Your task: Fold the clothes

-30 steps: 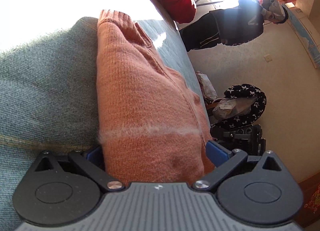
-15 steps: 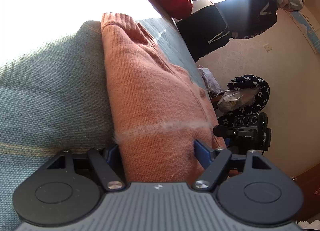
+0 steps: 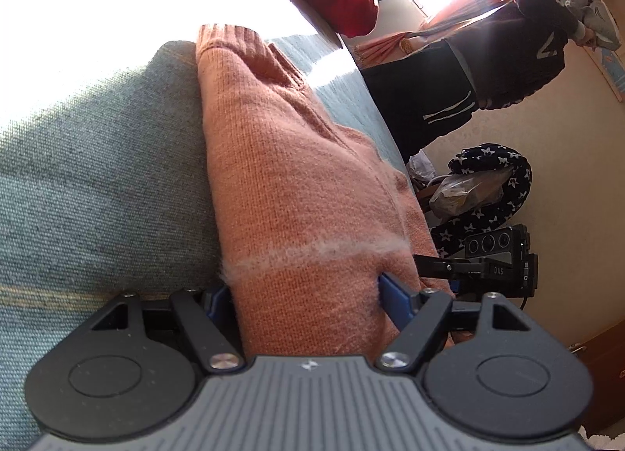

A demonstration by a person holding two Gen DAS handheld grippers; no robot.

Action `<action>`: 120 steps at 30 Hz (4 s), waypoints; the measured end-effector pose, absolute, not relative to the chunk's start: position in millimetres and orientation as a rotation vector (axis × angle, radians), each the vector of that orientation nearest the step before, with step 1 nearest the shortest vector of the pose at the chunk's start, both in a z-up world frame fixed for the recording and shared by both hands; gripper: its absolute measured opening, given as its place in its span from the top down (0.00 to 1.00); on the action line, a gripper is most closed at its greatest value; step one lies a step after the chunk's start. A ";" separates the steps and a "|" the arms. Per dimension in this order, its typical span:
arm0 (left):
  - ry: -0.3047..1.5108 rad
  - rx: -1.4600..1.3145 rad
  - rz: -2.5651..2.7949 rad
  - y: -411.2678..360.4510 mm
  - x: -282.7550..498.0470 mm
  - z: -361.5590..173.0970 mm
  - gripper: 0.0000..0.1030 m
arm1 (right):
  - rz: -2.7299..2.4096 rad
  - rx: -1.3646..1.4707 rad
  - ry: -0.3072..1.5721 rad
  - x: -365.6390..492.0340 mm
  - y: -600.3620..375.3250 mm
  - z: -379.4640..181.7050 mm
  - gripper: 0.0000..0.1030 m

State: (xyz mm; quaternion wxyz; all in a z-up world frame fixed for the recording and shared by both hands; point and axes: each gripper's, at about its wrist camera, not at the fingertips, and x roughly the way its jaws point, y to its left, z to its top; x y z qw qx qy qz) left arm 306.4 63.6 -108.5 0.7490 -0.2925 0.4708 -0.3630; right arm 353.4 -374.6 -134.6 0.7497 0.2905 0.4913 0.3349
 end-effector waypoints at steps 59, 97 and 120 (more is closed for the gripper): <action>0.801 -0.528 -0.470 230.7 238.5 4.9 0.46 | 0.713 0.199 0.884 299.2 -145.0 5.7 0.48; 0.728 -0.674 -0.008 581.9 284.0 -57.7 0.45 | 0.951 0.225 1.020 374.6 248.6 -63.1 0.47; 0.661 -0.596 -0.103 551.0 256.2 -24.1 0.43 | 1.039 0.301 0.802 378.9 210.6 -20.2 0.30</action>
